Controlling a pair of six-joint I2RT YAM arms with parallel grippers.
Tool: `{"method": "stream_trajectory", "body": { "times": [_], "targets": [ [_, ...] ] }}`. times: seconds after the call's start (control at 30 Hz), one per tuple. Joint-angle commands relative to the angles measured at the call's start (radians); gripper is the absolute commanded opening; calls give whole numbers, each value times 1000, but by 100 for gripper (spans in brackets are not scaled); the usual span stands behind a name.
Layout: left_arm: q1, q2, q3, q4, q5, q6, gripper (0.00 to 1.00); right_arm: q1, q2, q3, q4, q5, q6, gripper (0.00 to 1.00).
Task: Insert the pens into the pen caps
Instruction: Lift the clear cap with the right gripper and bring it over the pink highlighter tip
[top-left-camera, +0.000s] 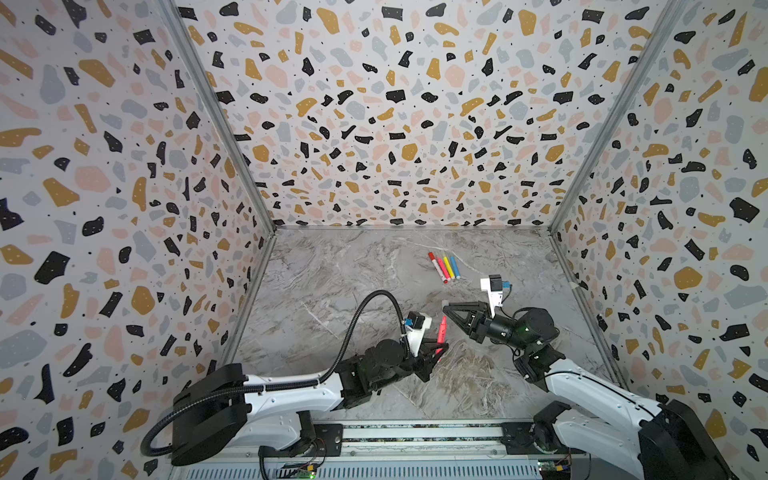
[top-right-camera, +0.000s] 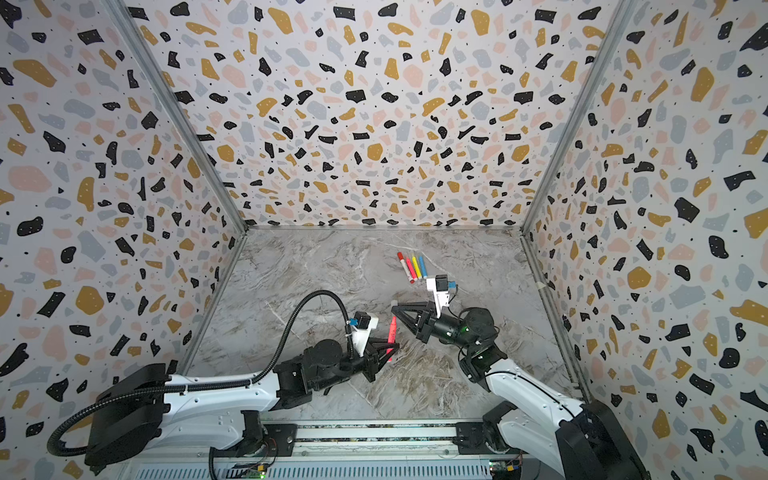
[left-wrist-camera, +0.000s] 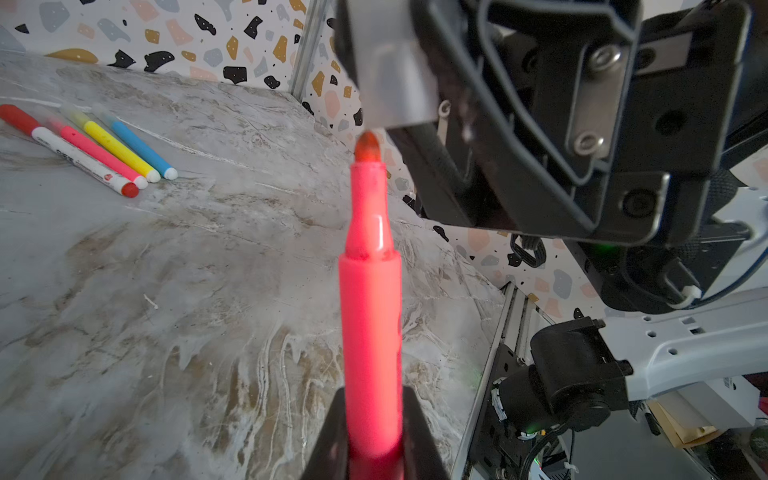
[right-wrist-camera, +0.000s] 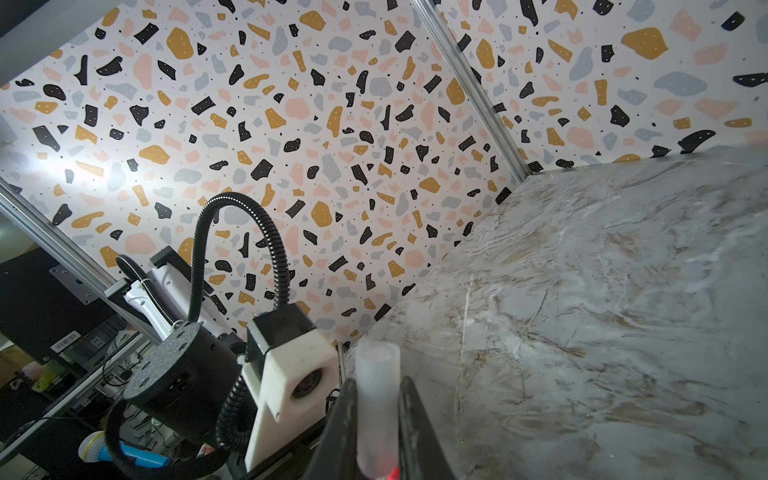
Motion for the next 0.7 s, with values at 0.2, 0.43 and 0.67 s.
{"method": "stream_trajectory", "body": {
  "times": [0.2, 0.43, 0.67],
  "targets": [
    [-5, -30, 27, 44, -4, 4, 0, 3, 11, 30, -1, 4, -15, 10],
    [-5, -38, 38, 37, -26, 0, 0, 15, 7, -7, 51, -16, 7, 10],
    [-5, -56, 48, 84, -66, -12, 0, 80, 10, -85, 124, 12, 14, 10]
  ]
}}
